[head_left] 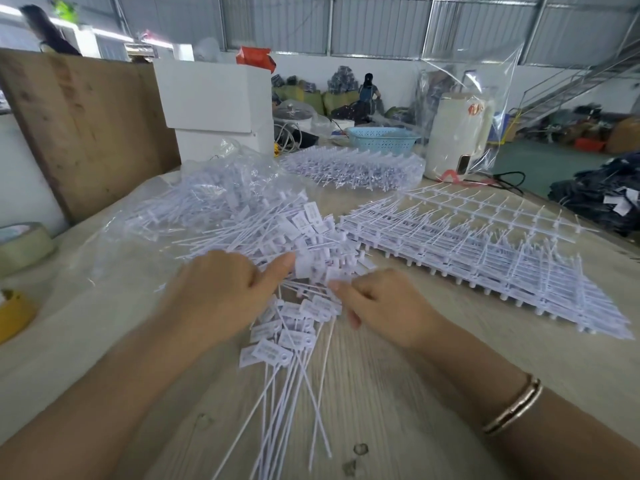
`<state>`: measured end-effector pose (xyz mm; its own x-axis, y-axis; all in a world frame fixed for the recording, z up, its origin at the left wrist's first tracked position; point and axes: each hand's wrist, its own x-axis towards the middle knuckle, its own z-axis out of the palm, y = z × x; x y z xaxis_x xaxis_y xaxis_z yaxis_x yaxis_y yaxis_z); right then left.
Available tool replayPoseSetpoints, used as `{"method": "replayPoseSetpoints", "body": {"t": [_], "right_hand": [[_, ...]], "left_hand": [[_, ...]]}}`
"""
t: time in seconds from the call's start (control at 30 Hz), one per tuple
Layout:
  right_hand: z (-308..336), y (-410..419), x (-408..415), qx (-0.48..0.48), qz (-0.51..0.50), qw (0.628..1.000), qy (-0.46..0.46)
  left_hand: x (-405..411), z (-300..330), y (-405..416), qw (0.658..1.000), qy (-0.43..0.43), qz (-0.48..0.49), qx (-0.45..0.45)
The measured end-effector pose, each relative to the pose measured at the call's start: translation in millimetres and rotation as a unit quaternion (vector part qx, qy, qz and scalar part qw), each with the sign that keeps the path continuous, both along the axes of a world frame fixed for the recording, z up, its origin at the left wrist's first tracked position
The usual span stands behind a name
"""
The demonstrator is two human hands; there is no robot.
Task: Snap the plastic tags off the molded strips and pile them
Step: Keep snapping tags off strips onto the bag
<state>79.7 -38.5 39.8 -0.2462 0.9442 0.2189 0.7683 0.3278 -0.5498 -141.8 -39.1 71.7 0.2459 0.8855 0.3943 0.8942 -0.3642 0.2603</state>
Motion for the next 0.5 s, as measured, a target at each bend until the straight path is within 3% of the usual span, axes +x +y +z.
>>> {"method": "replayPoseSetpoints", "body": {"t": [0.07, 0.13, 0.27, 0.43, 0.5], "right_hand": [[0, -3, 3, -0.115, 0.085, 0.99, -0.022], [-2, -5, -2, -0.147, 0.163, 0.976, -0.009], [-10, -5, -18, -0.121, 0.225, 0.966, 0.046], [-18, -4, -19, -0.131, 0.256, 0.954, 0.089], [-17, -5, -18, -0.092, 0.235, 0.956, 0.151]], "left_hand": [[-3, 2, -11, 0.982, 0.104, 0.016, -0.157], [2, 0, -21, 0.96, 0.156, -0.01, -0.231], [13, -12, -26, 0.962, 0.208, -0.062, -0.163], [12, -17, -20, 0.961, 0.178, -0.088, -0.194], [12, -16, -20, 0.957, 0.177, -0.113, -0.2]]}}
